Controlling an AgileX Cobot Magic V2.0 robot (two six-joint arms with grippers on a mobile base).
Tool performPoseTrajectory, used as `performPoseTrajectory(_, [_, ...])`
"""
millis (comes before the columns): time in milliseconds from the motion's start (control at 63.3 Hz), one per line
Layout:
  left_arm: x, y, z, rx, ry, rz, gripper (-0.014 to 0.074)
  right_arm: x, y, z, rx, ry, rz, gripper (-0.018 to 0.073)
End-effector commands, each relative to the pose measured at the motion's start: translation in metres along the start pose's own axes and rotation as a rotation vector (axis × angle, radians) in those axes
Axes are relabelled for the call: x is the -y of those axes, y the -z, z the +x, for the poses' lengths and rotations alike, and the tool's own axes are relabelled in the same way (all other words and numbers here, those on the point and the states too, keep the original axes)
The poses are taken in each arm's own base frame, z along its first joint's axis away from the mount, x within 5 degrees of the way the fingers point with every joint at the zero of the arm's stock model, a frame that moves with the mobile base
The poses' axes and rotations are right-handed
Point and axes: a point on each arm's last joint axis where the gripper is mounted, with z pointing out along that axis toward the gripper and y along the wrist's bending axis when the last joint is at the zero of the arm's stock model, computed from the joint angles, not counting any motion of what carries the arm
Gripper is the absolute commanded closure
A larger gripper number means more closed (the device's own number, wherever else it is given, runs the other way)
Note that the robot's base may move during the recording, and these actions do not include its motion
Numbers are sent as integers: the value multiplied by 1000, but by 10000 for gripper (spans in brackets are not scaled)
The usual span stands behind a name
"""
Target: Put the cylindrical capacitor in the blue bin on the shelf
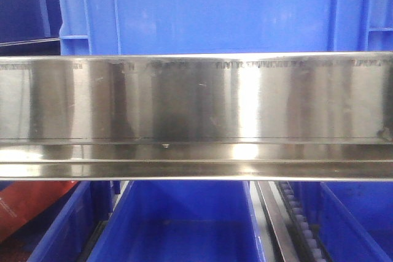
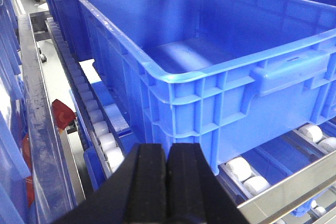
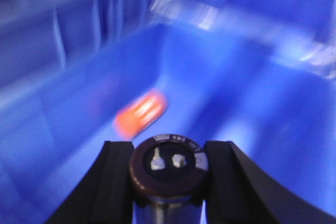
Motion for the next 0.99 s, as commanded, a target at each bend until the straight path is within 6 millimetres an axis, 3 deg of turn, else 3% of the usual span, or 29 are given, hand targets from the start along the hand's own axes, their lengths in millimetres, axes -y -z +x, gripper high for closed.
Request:
performPoseTrajectory(0, [0, 2, -1, 15, 11, -1, 678, 3, -26, 6, -51, 6, -3, 721])
performPoseTrajectory(205, [0, 2, -1, 16, 13, 1, 678, 9, -78, 29, -174, -11, -11, 721])
performPoseTrajectory(458, [1, 2, -1, 17, 16, 3, 678, 10, -89, 35, -208, -14, -14, 695])
performPoseTrajectory(553, [1, 2, -1, 17, 16, 3, 678, 10, -88, 36, -221, -14, -16, 528])
performPoseTrajectory(679, [1, 2, -1, 17, 16, 3, 678, 9, -88, 38, -246, -15, -22, 101])
performPoseTrajectory(758, [1, 2, -1, 17, 16, 3, 678, 9, -86, 38, -244, -16, -23, -18])
performPoseTrajectory(853, [1, 2, -1, 17, 16, 3, 678, 8, -77, 33, -223, -15, -24, 8])
performPoseTrajectory(979, [1, 2, -1, 17, 16, 3, 678, 5, -57, 23, -174, -8, -21, 112])
